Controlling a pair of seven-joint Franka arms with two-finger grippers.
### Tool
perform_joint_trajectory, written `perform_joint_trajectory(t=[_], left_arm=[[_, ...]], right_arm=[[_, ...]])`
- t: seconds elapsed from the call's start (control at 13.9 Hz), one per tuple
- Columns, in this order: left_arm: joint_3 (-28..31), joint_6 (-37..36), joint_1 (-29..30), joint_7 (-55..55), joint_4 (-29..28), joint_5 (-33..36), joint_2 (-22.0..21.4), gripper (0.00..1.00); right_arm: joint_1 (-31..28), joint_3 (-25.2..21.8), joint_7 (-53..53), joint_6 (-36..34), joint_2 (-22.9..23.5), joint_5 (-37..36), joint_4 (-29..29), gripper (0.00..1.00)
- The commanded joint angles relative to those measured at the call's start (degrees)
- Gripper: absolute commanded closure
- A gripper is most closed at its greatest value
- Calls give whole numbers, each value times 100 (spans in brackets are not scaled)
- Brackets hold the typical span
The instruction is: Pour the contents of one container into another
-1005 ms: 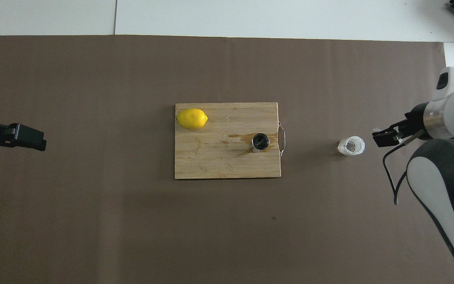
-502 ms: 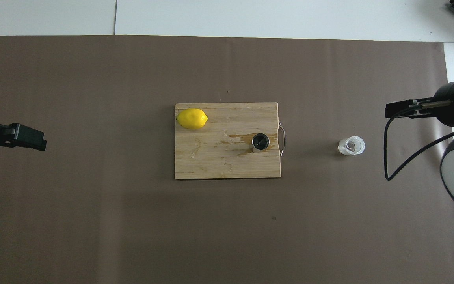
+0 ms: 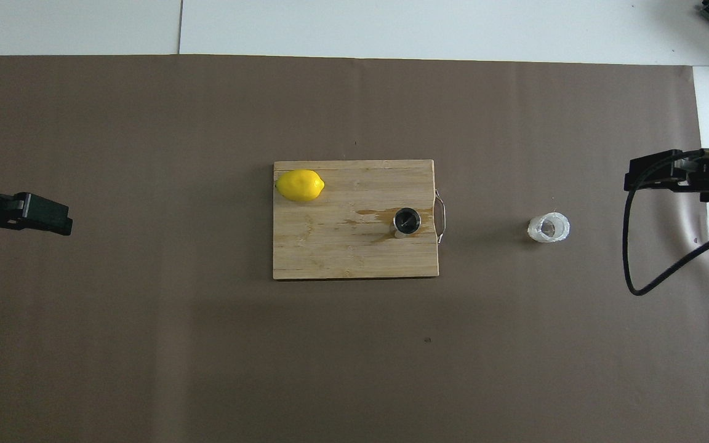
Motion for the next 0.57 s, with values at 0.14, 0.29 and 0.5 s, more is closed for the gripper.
perform_joint_trajectory(t=[0.14,0.29,0.5], left_arm=[[-41,-39,68,37,-100,60,-128,0],[-41,-39,68,37,-100,60,-128,0],[-41,-39,68,37,-100,60,-128,0]], right_arm=[[-58,2,80,-363,117,184,117,0],[-49,10,71,-276,108,175,73,0],[-49,46,19,-354,29,87,-59,0]])
